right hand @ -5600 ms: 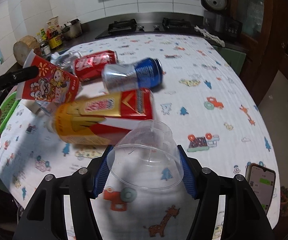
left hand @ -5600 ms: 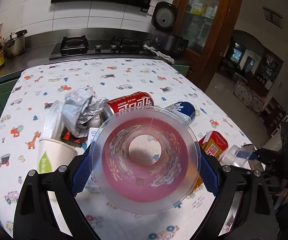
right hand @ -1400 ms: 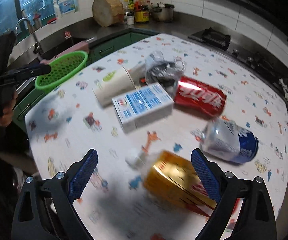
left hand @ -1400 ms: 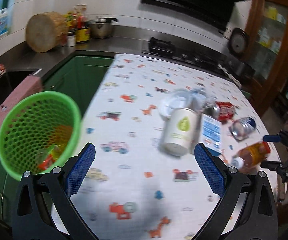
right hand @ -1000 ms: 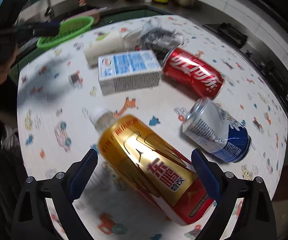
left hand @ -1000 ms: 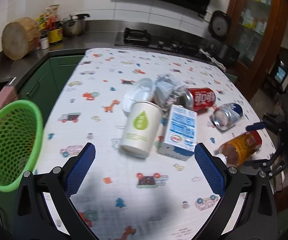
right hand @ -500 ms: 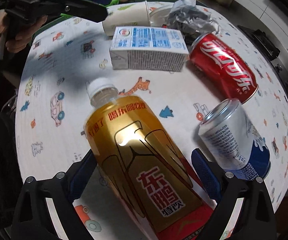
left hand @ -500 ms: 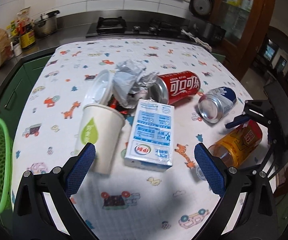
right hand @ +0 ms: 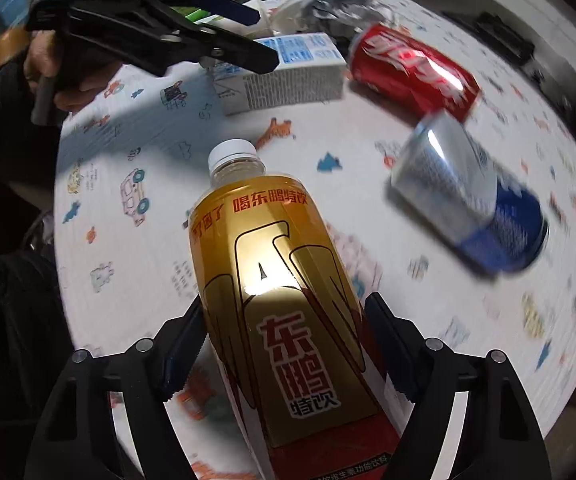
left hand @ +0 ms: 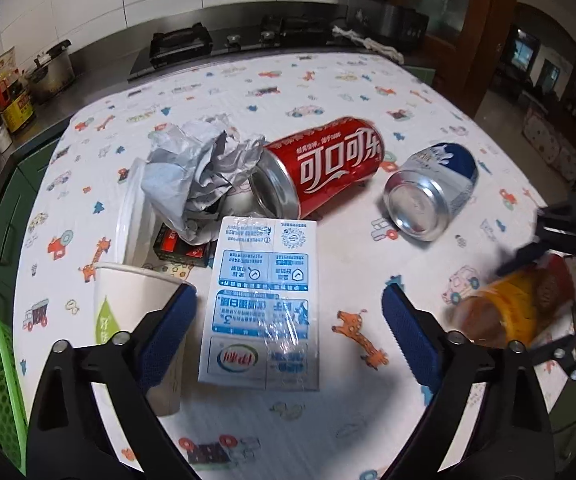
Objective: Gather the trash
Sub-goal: 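Grasp the gold drink bottle with the right gripper while the left gripper approaches the milk carton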
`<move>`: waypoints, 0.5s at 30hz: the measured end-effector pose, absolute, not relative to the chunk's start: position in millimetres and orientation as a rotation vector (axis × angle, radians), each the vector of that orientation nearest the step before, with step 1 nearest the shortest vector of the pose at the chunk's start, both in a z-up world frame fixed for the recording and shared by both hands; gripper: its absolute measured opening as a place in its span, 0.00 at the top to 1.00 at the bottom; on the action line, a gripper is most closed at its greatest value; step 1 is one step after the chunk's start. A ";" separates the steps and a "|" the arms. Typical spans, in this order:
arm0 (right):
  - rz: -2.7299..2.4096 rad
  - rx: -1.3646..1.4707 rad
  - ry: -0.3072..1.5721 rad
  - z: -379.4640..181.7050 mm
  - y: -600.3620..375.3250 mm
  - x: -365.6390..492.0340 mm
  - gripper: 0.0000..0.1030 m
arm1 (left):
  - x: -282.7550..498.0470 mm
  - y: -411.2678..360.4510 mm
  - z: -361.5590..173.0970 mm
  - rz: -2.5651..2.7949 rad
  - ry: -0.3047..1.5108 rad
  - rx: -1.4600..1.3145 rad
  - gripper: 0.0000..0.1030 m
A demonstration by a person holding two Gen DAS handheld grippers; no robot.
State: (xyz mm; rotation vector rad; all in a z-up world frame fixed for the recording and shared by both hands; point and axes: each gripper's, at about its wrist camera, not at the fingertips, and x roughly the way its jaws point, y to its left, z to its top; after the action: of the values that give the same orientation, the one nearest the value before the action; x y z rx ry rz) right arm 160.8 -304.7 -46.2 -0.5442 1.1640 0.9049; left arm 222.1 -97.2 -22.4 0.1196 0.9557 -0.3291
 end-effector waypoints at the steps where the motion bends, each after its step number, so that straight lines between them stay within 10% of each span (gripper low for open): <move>1: 0.901 -0.528 1.174 -46.2 -308.3 158.1 0.27 | 225.0 -97.5 -24.8 -0.325 0.964 0.121 0.13; 15: 0.886 -0.529 1.194 -47.6 -309.1 141.5 0.27 | 244.8 -101.5 -46.7 -0.299 1.032 0.136 0.18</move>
State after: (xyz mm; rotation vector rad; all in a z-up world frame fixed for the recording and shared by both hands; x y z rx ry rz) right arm 141.5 -309.1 -47.6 -0.5286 1.1941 0.8855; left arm 244.8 -101.5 -46.7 0.1360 1.0323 -0.2995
